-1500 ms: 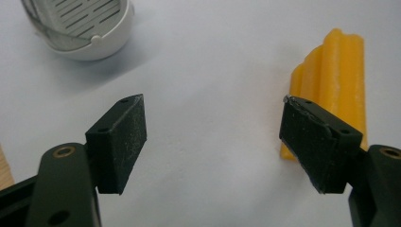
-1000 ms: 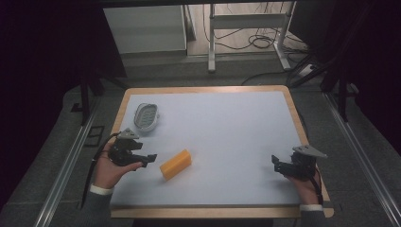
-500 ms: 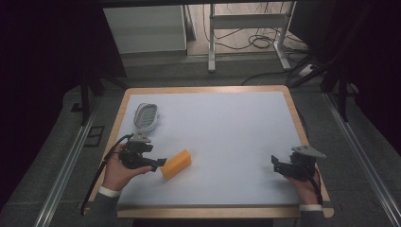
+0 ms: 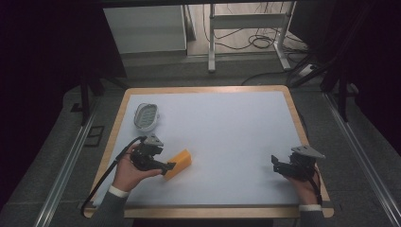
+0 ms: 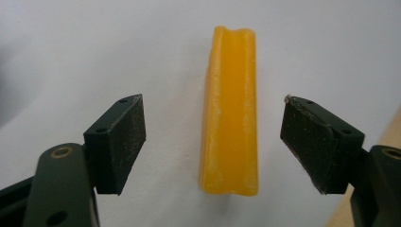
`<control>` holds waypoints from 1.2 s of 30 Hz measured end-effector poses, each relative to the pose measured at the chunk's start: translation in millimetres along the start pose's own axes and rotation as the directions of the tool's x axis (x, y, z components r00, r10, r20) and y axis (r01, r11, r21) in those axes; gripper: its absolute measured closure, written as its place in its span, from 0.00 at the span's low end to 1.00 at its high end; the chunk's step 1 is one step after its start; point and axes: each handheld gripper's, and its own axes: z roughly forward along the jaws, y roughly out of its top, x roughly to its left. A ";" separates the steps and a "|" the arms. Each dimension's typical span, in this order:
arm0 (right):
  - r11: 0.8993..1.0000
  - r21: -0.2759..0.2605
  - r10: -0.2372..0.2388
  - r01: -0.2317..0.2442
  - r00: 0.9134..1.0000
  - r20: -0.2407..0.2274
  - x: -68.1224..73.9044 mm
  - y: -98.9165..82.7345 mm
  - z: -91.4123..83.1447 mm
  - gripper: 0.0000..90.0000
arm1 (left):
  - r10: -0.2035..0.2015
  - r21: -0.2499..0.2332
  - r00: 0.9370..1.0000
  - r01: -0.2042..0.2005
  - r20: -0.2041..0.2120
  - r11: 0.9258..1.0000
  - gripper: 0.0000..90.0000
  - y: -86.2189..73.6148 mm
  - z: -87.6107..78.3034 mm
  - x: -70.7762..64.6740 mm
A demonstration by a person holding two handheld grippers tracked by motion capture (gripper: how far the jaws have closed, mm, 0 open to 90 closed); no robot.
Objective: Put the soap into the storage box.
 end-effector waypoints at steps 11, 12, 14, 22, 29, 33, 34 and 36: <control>1.000 0.005 0.002 -0.002 1.000 0.011 -1.7 -1.7 1.5 0.07 | 0.021 0.040 0.999 -0.022 0.031 0.999 0.26 11.2 20.2 -10.4; 1.000 0.005 0.002 -0.002 1.000 0.009 -1.5 -1.6 1.4 0.07 | 0.026 0.045 0.999 -0.027 0.025 0.999 0.26 12.3 21.8 -10.8; 1.000 0.005 0.000 0.000 1.000 0.008 -1.5 -1.5 1.2 0.07 | 0.023 0.050 0.999 -0.025 0.038 0.998 0.27 13.4 25.1 -11.1; 1.000 0.018 0.004 -0.004 1.000 0.013 -2.7 -2.6 2.4 0.08 | 0.021 0.098 0.999 -0.024 0.039 0.995 0.33 14.6 39.4 -10.3; 1.000 0.022 0.001 -0.001 1.000 0.018 -3.4 -3.4 3.2 0.08 | 0.016 0.130 0.998 -0.023 0.055 0.991 0.41 15.0 47.8 -9.0; 1.000 0.025 0.001 -0.002 1.000 0.021 -4.2 -4.0 3.5 0.08 | 0.008 0.141 0.998 -0.016 0.058 0.990 0.45 14.1 50.6 -8.5; 1.000 0.025 0.001 -0.002 1.000 0.021 -4.2 -4.1 3.6 0.08 | 0.008 0.152 0.998 -0.016 0.056 0.988 0.46 13.4 53.0 -8.0; 1.000 0.026 0.002 -0.003 1.000 0.023 -4.1 -4.2 3.8 0.08 | -0.001 0.153 0.998 -0.008 0.055 0.988 0.50 12.6 54.6 -7.6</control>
